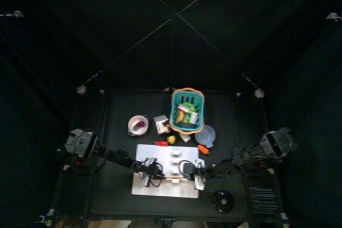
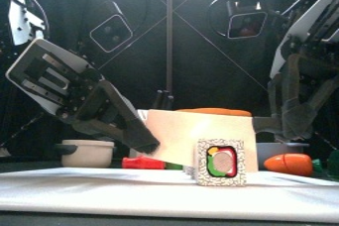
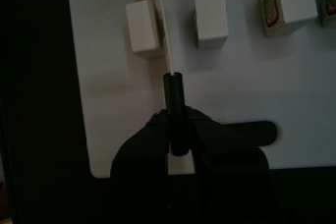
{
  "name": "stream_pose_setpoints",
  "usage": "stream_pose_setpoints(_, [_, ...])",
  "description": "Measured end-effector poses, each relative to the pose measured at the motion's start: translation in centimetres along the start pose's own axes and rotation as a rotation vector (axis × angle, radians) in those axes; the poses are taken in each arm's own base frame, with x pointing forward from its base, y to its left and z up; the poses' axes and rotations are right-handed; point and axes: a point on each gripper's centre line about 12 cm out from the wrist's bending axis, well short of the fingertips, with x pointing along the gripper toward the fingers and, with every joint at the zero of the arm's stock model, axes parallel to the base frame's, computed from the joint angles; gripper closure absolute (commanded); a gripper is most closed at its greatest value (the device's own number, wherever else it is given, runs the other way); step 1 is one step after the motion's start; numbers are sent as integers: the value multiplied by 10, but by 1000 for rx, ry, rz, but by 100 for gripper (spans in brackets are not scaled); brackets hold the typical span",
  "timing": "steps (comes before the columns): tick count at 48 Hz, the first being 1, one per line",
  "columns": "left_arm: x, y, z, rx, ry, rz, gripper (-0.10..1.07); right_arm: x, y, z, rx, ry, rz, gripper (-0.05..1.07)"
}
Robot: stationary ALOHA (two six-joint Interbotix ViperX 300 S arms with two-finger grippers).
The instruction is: Drop cleaver
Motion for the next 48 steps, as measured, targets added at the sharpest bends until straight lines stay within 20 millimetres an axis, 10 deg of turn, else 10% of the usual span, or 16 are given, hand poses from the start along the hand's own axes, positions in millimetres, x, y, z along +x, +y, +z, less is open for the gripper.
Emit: stream_pose_setpoints(48, [-47,38,53,-87,-168,132,7,-43,-2,13,48,-40,-15,71])
